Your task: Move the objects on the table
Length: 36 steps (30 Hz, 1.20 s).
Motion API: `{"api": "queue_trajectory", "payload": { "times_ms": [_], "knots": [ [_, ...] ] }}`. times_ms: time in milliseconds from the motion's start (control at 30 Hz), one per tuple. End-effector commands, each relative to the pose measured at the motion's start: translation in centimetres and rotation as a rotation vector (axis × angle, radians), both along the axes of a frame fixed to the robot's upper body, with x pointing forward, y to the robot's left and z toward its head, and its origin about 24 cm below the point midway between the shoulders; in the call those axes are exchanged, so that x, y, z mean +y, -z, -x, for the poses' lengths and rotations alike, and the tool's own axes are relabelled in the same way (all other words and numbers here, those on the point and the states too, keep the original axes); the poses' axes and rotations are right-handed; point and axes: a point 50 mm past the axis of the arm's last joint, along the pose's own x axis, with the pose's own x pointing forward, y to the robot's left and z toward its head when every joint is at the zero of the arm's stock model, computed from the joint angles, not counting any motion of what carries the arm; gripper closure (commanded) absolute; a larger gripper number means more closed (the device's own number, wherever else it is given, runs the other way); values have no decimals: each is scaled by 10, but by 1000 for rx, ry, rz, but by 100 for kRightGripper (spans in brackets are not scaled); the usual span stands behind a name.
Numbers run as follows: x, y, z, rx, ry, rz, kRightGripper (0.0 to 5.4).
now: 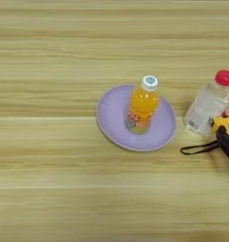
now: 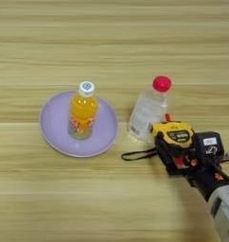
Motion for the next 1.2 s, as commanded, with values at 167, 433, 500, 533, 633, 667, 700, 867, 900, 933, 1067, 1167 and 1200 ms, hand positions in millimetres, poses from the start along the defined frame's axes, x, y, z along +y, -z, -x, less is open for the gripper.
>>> {"api": "queue_trajectory", "payload": {
  "times_ms": [167,433,500,533,633,667,700,867,900,933,1067,1167,1200],
  "knots": [
    [-23,-31,-25,-146,59,121,112],
    [-29,-27,-32,-136,82,131,112],
    [-34,-25,-34,-128,103,134,112],
    [-37,-23,-35,-123,116,137,112],
    [-47,-17,-38,-102,163,160,112],
    [-50,-16,-38,-97,175,165,112],
    [-53,-15,-38,-94,185,167,112],
    [-65,-6,-41,-79,220,168,112],
    [-66,-5,-42,-79,225,168,112],
    [-68,-4,-42,-78,229,168,112],
    [-76,2,-45,-65,254,172,112],
    [-80,11,-46,-43,262,171,112],
    [-81,13,-46,-36,263,172,113]
  ]
}}
